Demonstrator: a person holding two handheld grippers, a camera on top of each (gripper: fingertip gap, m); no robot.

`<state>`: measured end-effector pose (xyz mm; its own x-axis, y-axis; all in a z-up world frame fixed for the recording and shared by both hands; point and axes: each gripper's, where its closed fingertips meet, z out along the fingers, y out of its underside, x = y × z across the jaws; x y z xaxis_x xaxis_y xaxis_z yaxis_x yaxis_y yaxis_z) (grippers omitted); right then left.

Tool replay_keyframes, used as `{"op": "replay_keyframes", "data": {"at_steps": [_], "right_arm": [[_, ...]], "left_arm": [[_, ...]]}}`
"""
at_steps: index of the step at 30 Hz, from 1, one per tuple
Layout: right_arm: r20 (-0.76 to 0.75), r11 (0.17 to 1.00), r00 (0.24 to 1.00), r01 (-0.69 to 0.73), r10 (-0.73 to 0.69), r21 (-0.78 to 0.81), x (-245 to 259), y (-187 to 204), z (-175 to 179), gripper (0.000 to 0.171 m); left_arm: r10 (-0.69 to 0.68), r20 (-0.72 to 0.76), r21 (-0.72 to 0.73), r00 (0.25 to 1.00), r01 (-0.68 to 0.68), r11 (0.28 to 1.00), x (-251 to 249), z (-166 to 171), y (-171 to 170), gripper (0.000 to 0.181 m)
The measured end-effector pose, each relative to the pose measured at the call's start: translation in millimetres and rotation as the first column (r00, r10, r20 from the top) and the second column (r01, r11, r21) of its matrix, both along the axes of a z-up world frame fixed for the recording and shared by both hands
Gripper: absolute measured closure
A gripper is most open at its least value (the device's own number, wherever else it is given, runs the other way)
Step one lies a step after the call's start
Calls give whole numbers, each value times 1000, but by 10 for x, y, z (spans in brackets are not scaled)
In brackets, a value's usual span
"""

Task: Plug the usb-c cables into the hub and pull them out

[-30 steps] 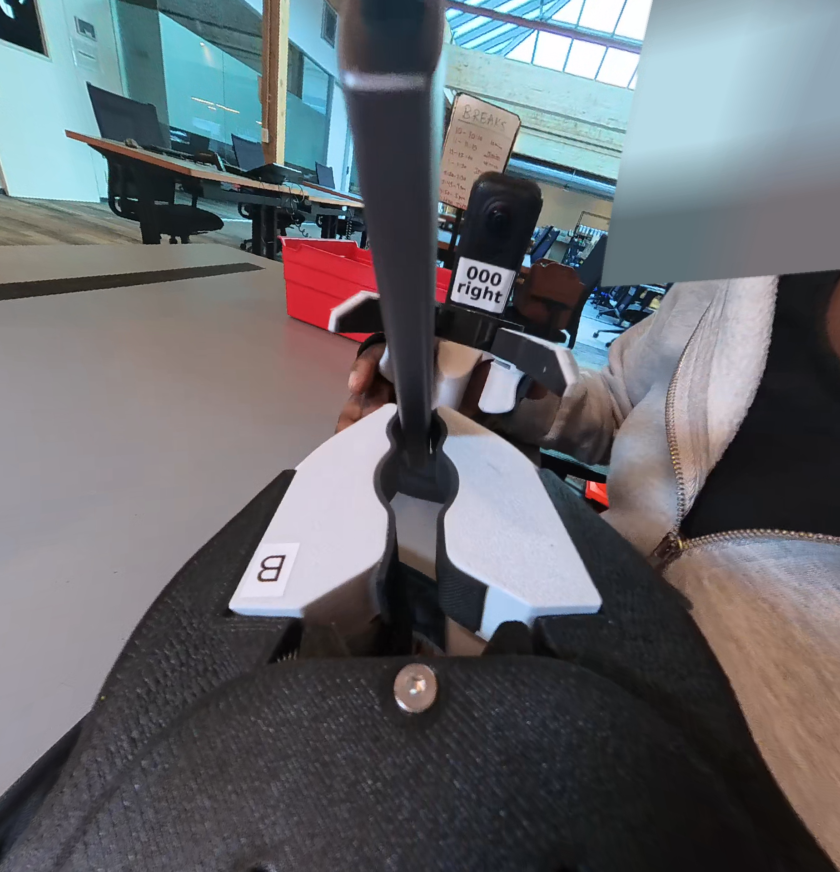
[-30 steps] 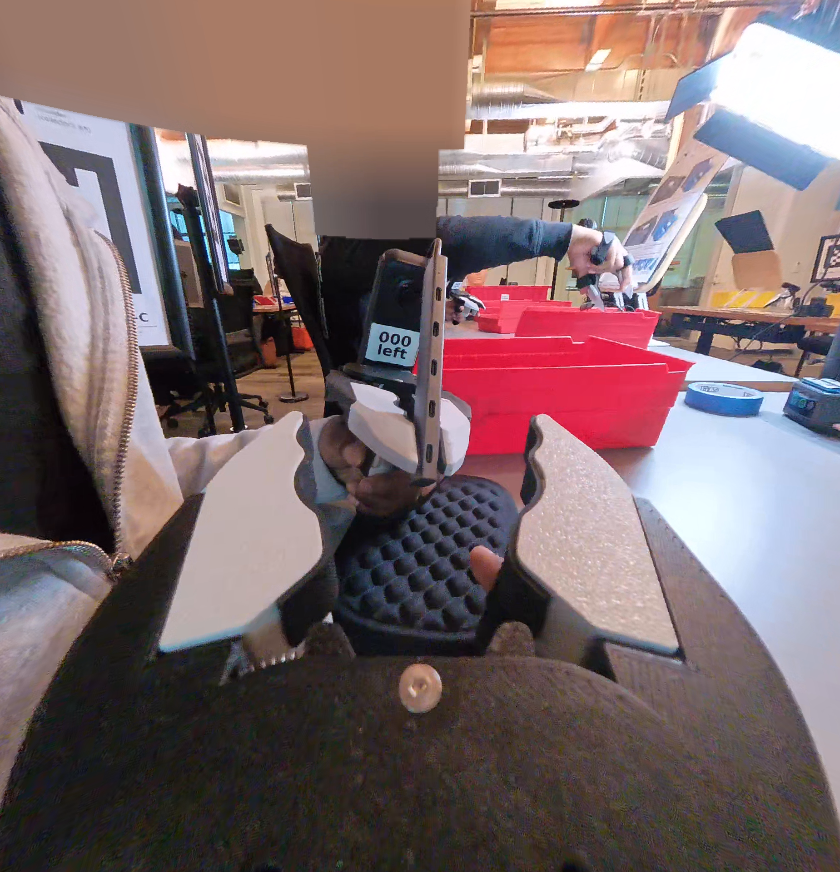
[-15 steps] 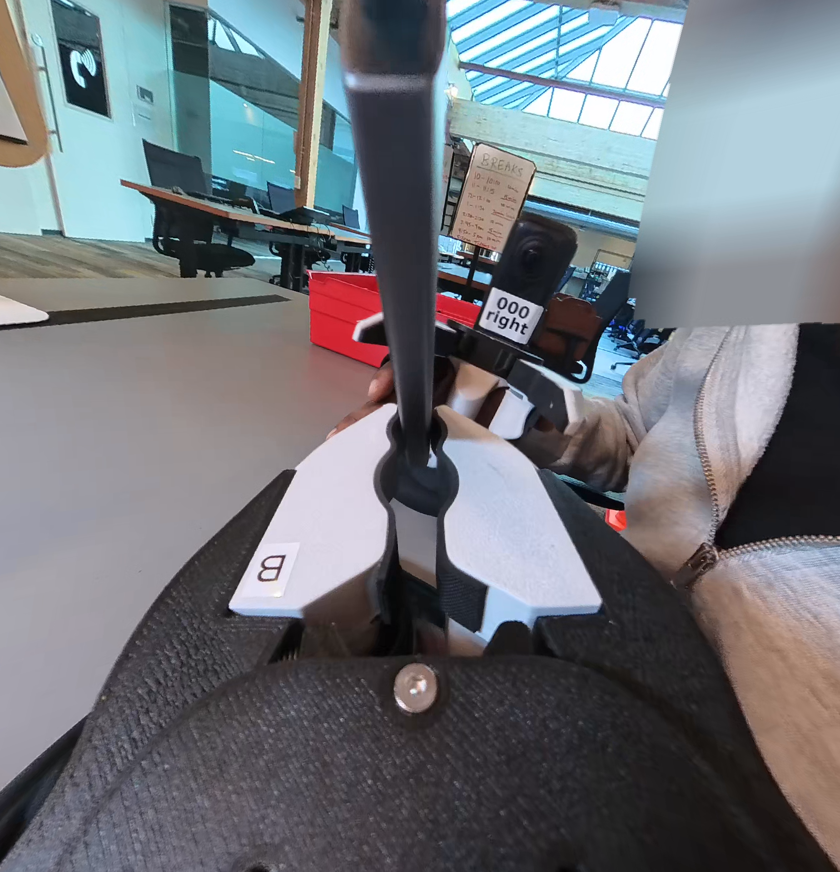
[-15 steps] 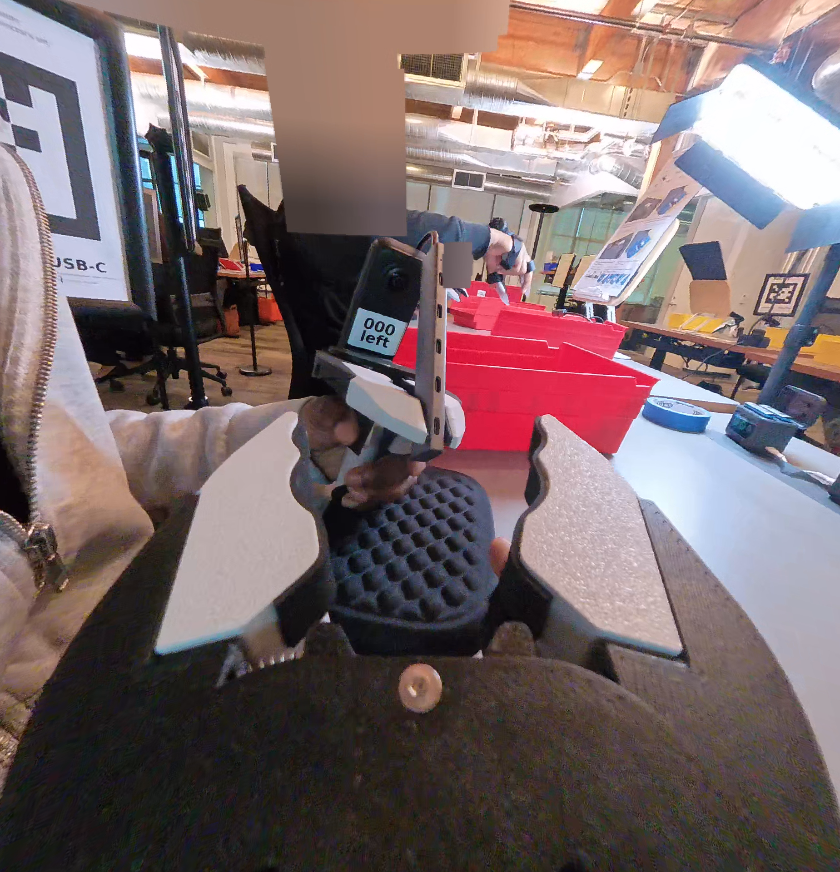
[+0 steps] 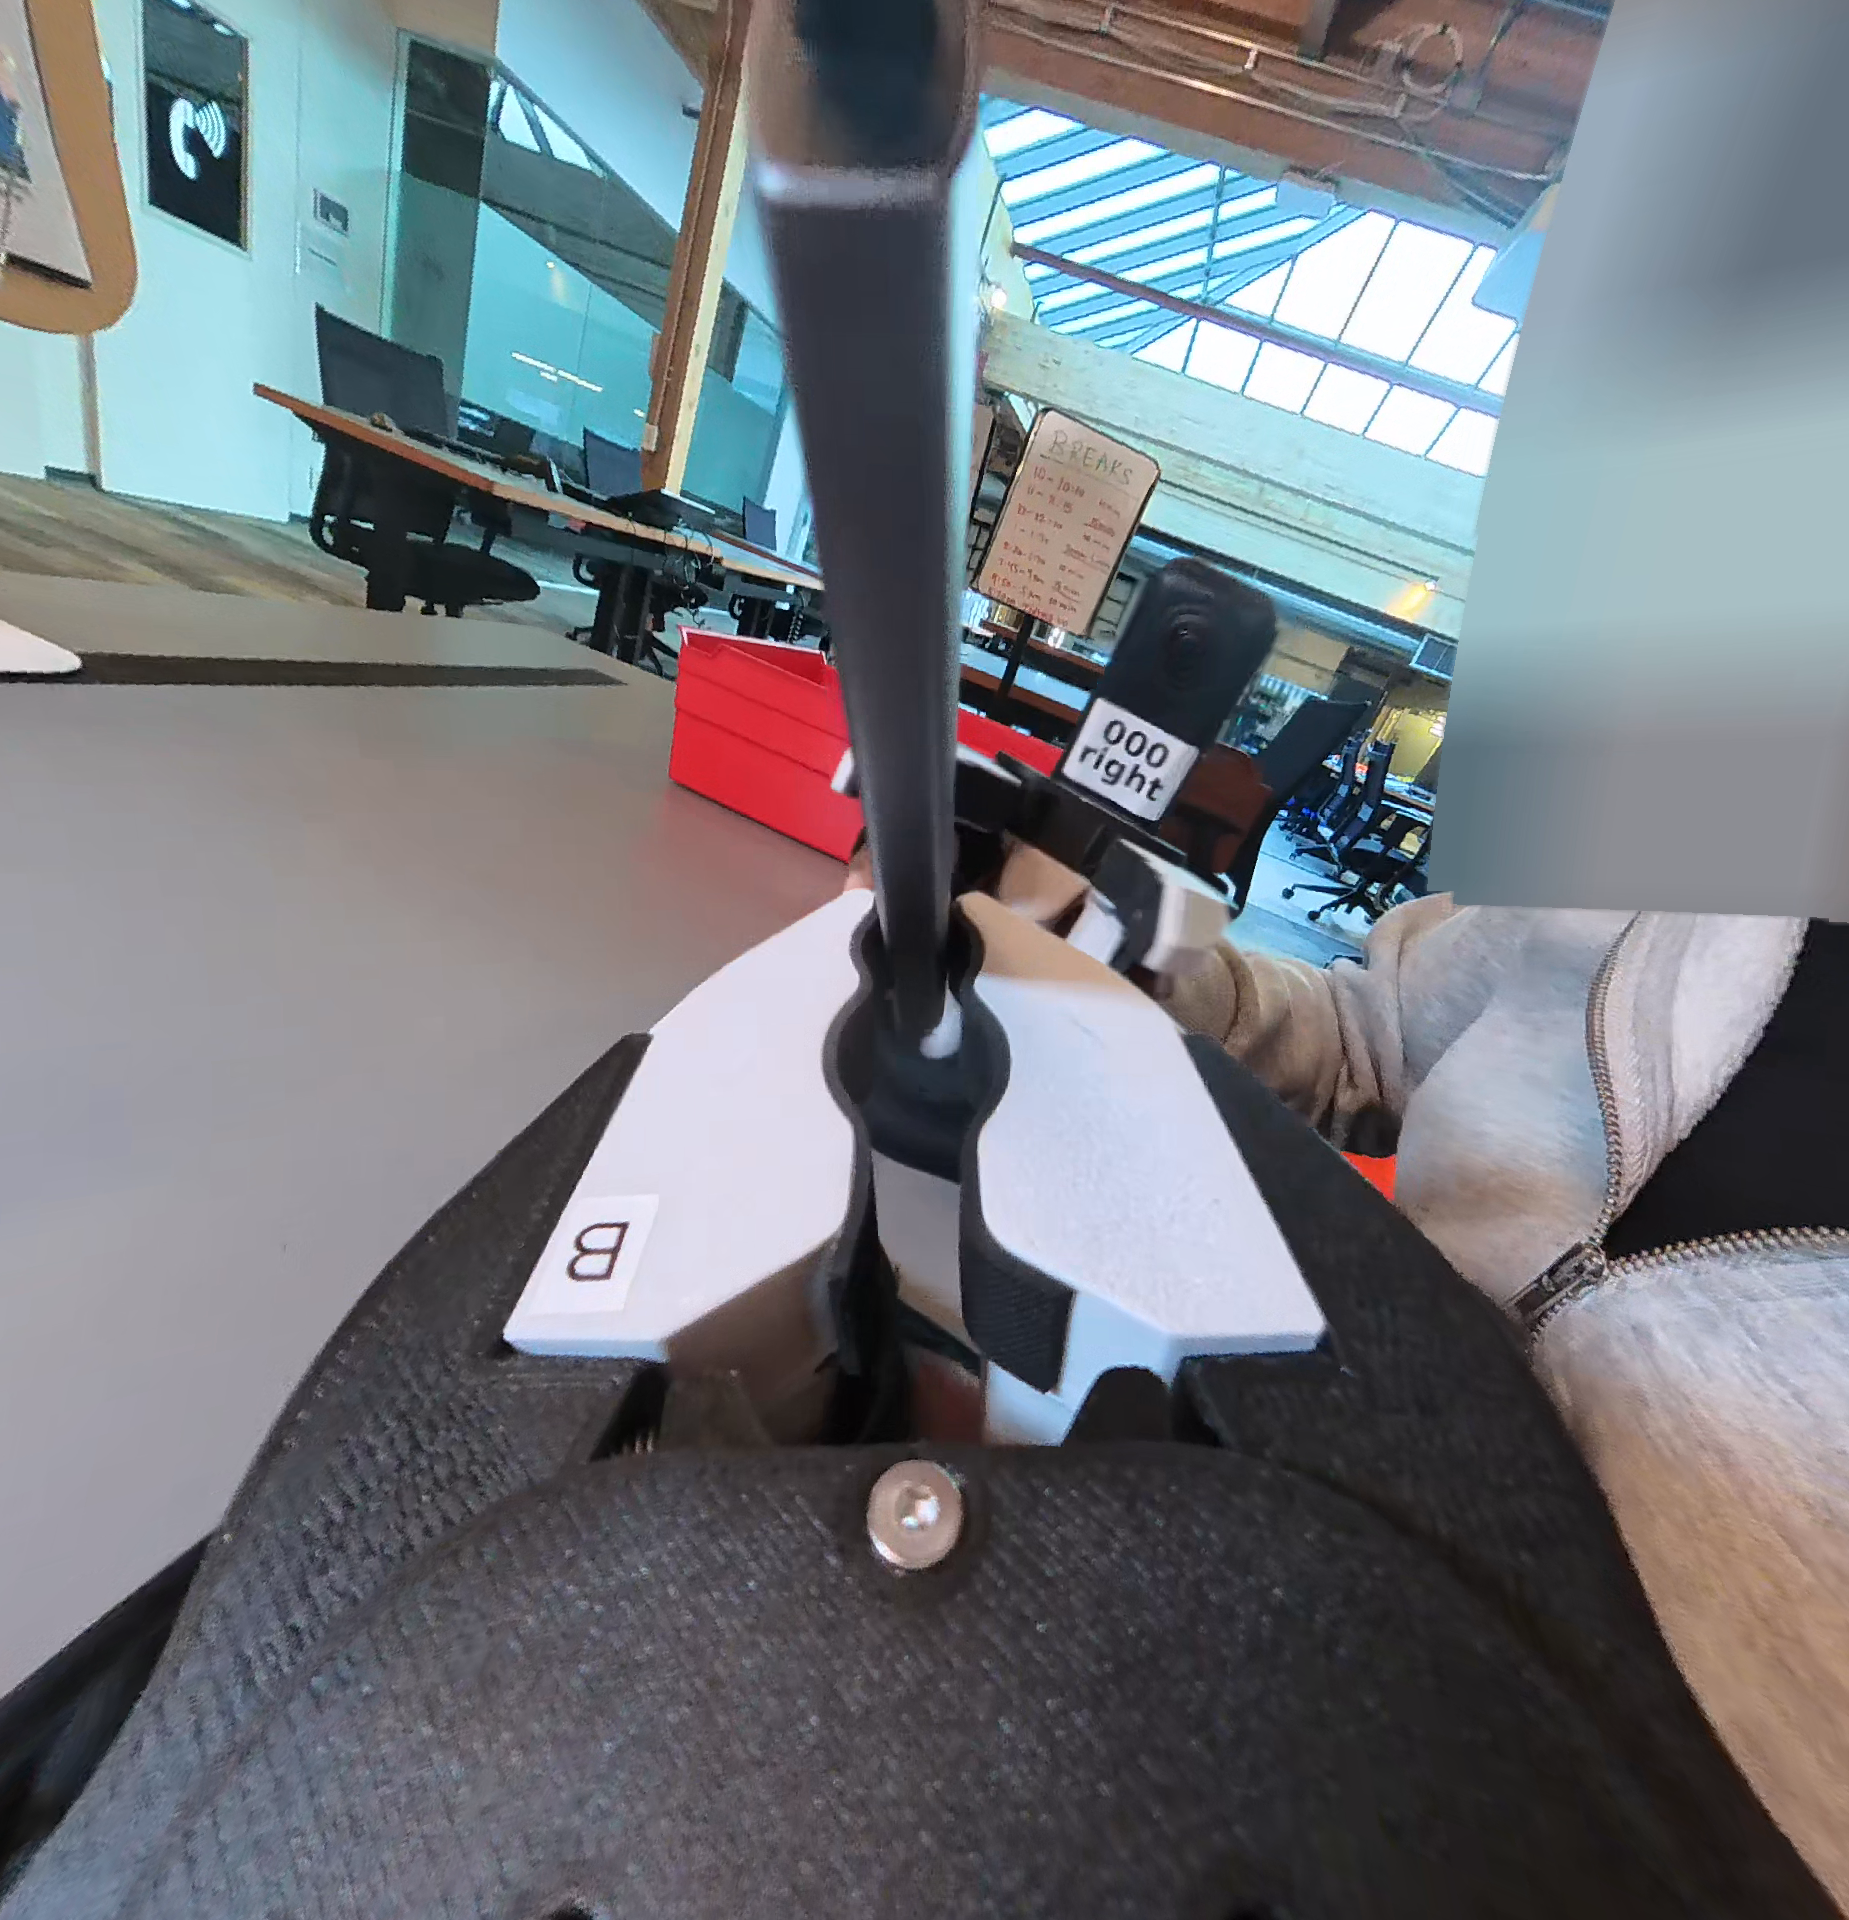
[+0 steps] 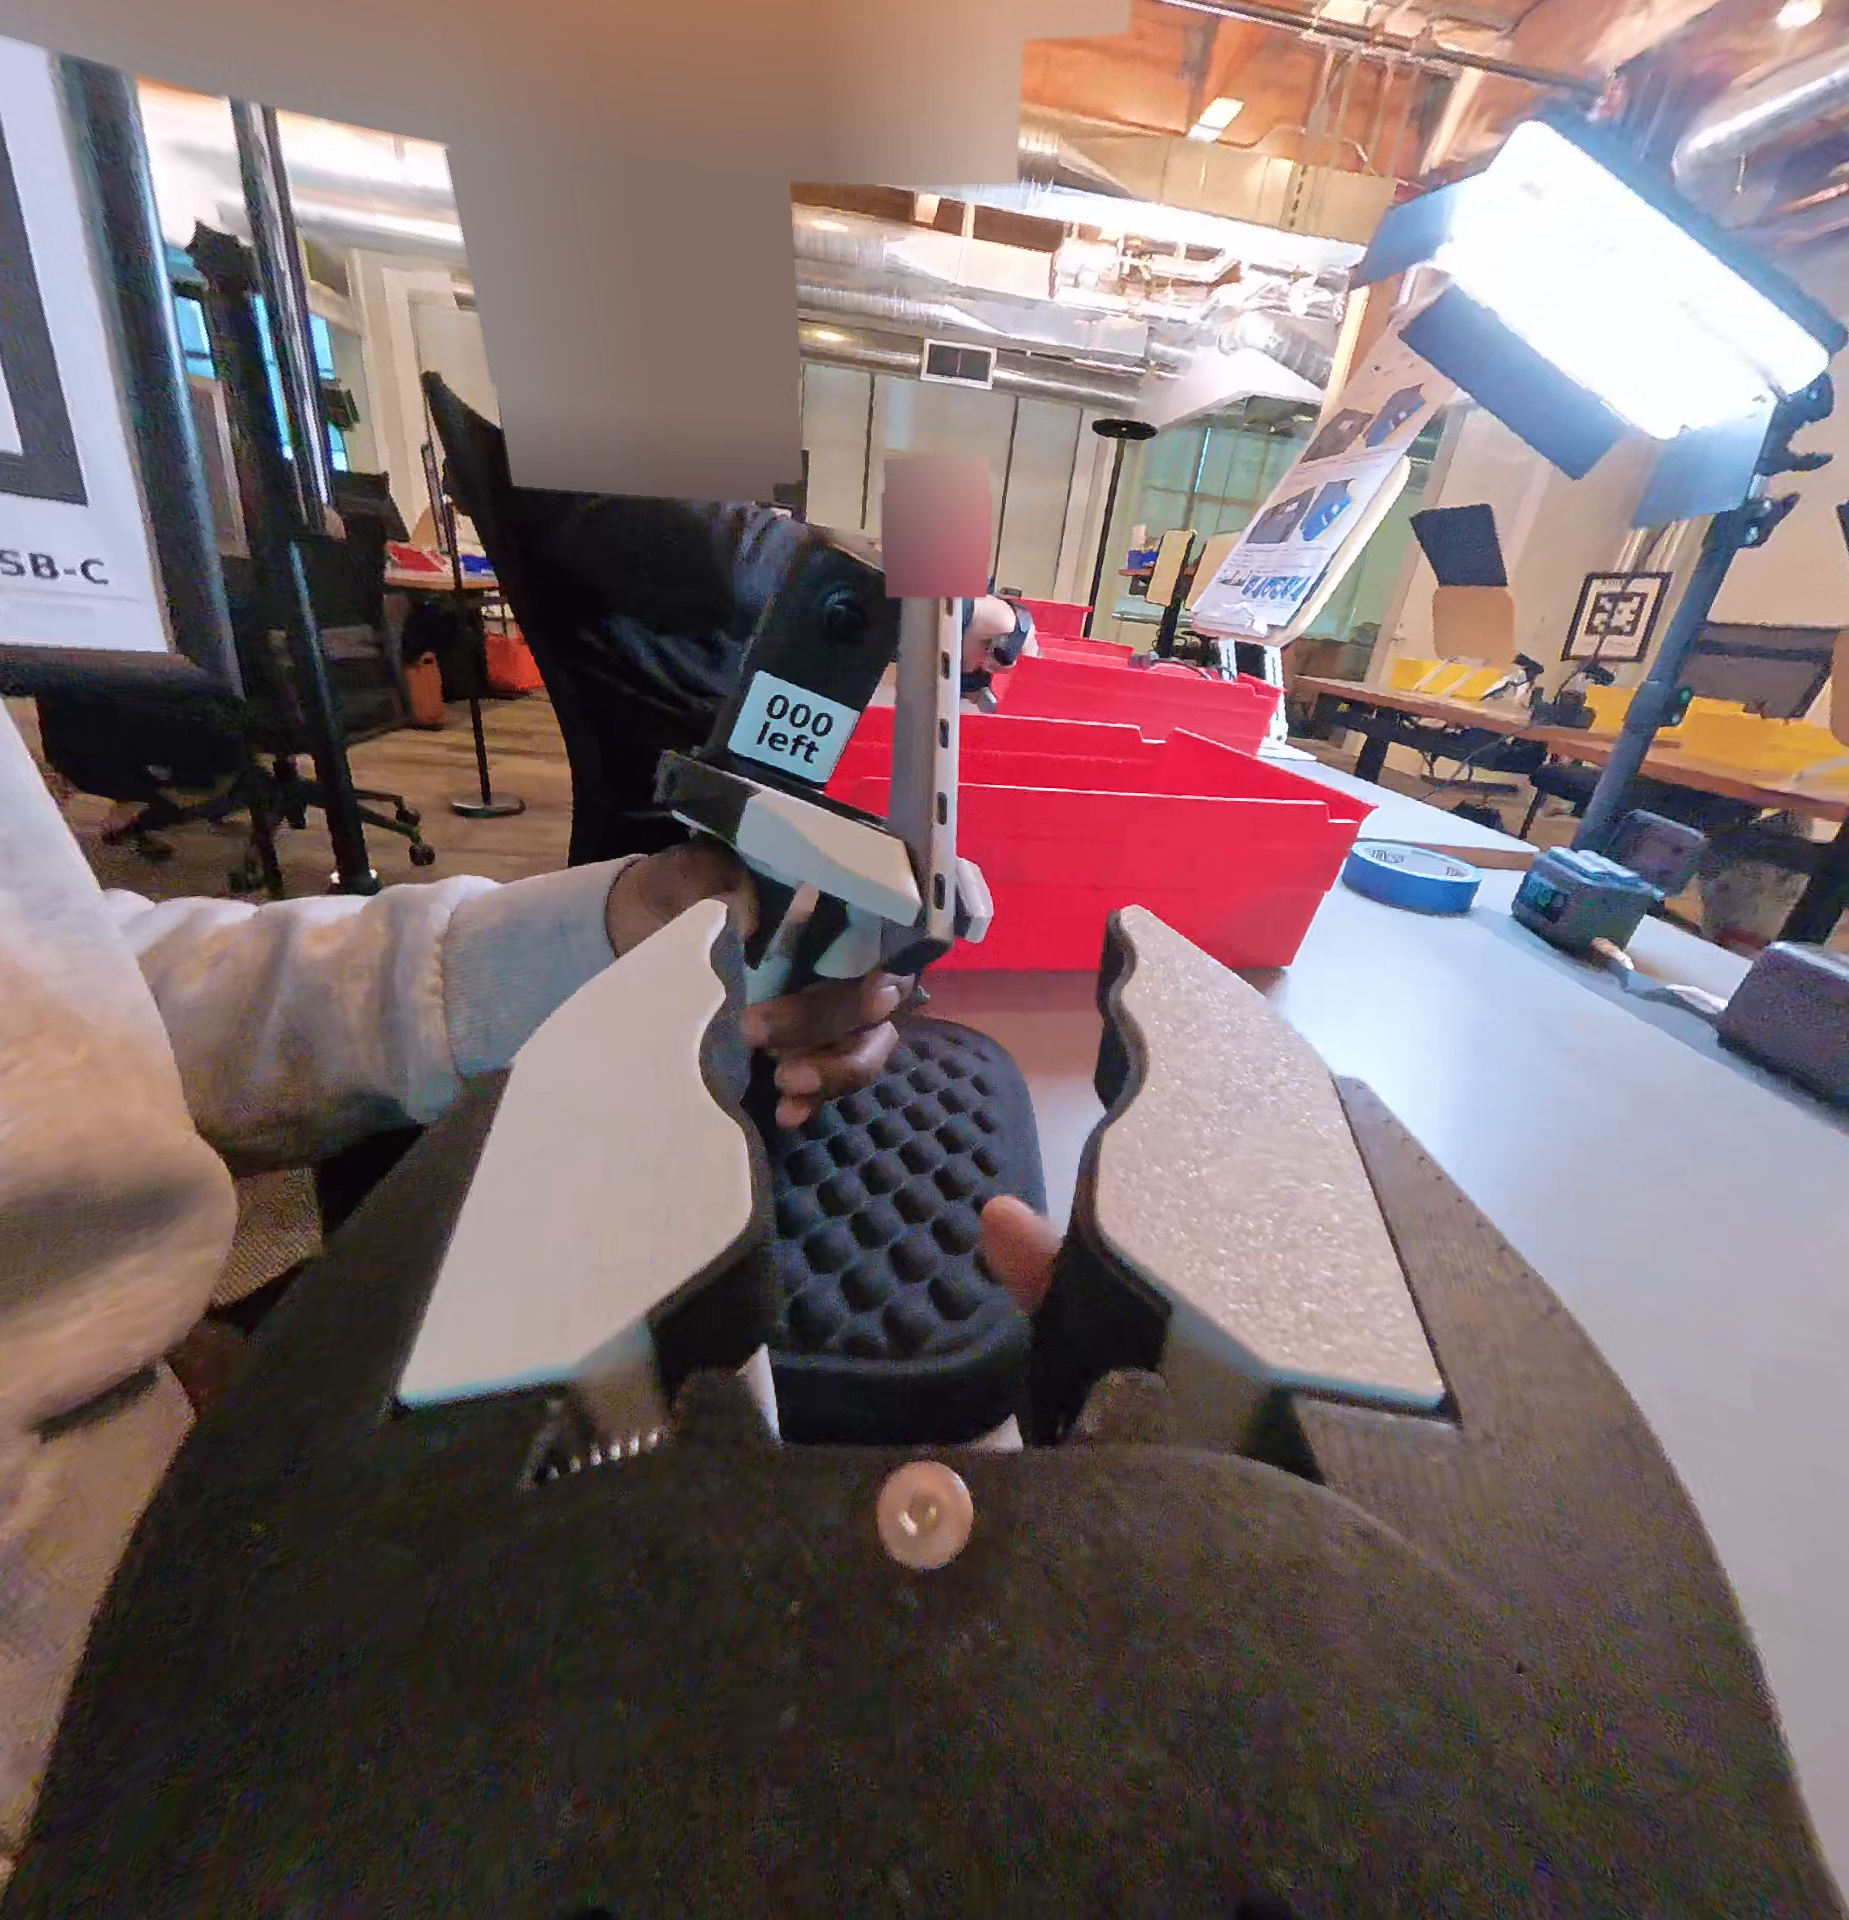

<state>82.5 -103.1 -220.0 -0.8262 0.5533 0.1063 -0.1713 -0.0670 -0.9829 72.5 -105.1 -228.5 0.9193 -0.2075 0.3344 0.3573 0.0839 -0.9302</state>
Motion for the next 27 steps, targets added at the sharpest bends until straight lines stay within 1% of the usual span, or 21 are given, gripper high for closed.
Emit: {"op": "replay_keyframes", "data": {"at_steps": [3,5,7,10,11,12,13,14,16,17,18,19,20,22,24,25,27], "right_arm": [[49,999,999,-8,10,-45,-46,22,29,120],[52,996,998,-26,30,-85,-45,-19,104,124],[91,992,991,-91,100,-90,-18,-152,155,126],[204,980,959,-188,196,-58,-5,-373,147,126],[220,978,953,-206,209,-34,1,-427,124,136],[220,981,957,-194,189,3,-14,-448,95,153],[199,983,965,-180,169,35,-14,-448,81,161],[180,989,975,-138,127,50,-37,-413,84,161],[130,998,990,-57,56,6,-68,-290,186,162],[107,998,994,-16,21,-53,-78,-186,286,162],[89,993,996,13,-2,-121,-82,-67,401,163],[76,985,997,30,-17,-168,-70,42,491,163],[63,981,997,54,-43,-185,-64,150,555,163],[2,972,987,156,-158,-175,-55,390,683,163],[-59,960,966,242,-252,-141,5,616,827,162],[-67,944,947,304,-315,-131,20,761,901,162],[-104,898,894,424,-436,-116,87,1072,1071,162]], "left_arm": [[-5,-16,10,1000,6,1000,22,22,-10,170],[-11,-47,-1,999,11,1000,62,17,0,170],[-16,-102,-36,995,13,999,121,-15,31,170],[-56,-214,-109,975,33,994,258,-89,75,170],[-71,-243,-135,967,38,990,297,-119,88,170],[-84,-266,-158,960,42,987,327,-147,99,170],[-82,-282,-170,956,35,985,338,-161,112,167],[-82,-304,-163,949,33,986,359,-154,125,162],[26,-362,-97,932,-66,993,294,-79,188,154],[110,-398,-41,911,-138,990,242,-15,209,135],[162,-453,17,877,-173,985,236,28,217,98],[164,-508,40,846,-166,985,276,20,217,90],[169,-530,51,831,-168,984,301,7,223,90],[202,-555,106,807,-173,979,334,41,219,90],[303,-541,213,785,-221,952,285,139,191,90],[342,-512,262,788,-236,936,256,181,164,90],[378,-442,369,813,-219,903,247,292,64,90]]}}
